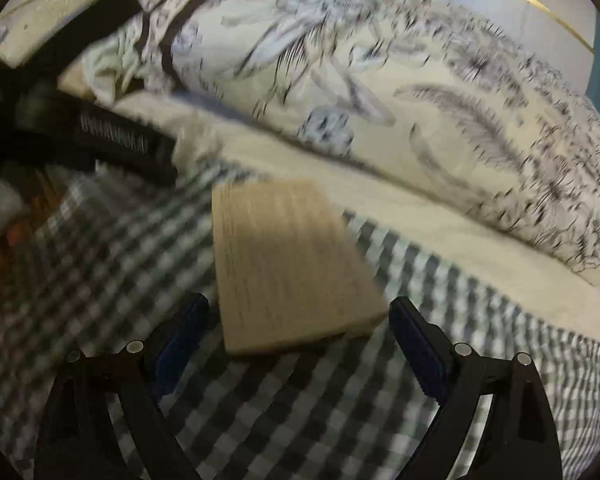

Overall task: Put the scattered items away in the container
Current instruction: 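Grasp the white crumpled tissue with left tool while right tool grasps the wooden matchbox, then carry the tissue and matchbox up over the cardboard box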

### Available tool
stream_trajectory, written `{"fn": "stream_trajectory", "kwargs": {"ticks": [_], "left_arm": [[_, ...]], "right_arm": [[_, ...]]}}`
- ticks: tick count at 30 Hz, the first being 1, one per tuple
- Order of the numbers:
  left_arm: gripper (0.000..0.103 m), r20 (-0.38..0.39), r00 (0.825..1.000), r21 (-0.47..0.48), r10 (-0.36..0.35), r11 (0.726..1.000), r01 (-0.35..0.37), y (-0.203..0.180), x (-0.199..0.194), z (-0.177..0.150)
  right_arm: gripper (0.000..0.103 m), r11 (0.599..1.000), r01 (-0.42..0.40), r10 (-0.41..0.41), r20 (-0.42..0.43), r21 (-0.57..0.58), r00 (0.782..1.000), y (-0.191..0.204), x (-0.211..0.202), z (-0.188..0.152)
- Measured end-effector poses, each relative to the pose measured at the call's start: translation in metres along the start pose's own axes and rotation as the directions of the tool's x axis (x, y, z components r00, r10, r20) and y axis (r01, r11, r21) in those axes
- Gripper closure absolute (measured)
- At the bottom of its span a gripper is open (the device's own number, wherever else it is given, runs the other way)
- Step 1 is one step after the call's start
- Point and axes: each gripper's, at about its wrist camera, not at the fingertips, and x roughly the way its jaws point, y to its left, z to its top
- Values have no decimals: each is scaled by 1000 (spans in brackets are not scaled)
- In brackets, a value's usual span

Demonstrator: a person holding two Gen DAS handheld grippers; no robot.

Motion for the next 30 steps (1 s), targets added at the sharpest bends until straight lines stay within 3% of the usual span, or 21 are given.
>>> {"fn": "stream_trajectory", "kwargs": {"ticks": [3,10,12,13,14,15,18,21,26,30], "left_arm": [[0,21,1000,5,1,1000,-1,0,1,2],[0,184,978,124,101,984,-125,-15,-5,6],[14,200,978,151,57,985,-88,-17,-5,7],[42,188,982,172,33,983,-66,-19,-3,8],[82,169,985,199,24,978,-58,-21,1,7],[90,152,988,225,26,973,-60,-23,4,6],[91,152,988,269,24,961,-65,-27,3,-3],[92,124,992,239,-14,971,-16,-25,-12,-12],[92,130,987,274,-95,960,57,-26,-66,-38],[92,117,981,311,-154,944,111,-24,-108,-72]], "right_arm": [[11,999,36,-35,37,-39,999,8,-7,-2],[15,1000,4,-3,66,-11,998,2,-14,-4],[21,1000,-24,24,78,4,997,-2,-15,-4],[24,999,-36,35,77,11,996,-2,-13,-3],[26,999,-41,40,75,16,996,-1,-10,-3],[26,999,-43,41,75,19,996,0,-9,-3],[26,998,-45,40,111,37,993,1,-13,-6],[26,997,-37,28,129,68,991,-4,-16,-8],[27,991,-53,40,106,122,994,-8,-22,-8],[27,977,-108,92,94,183,991,-2,-58,-22]]}}
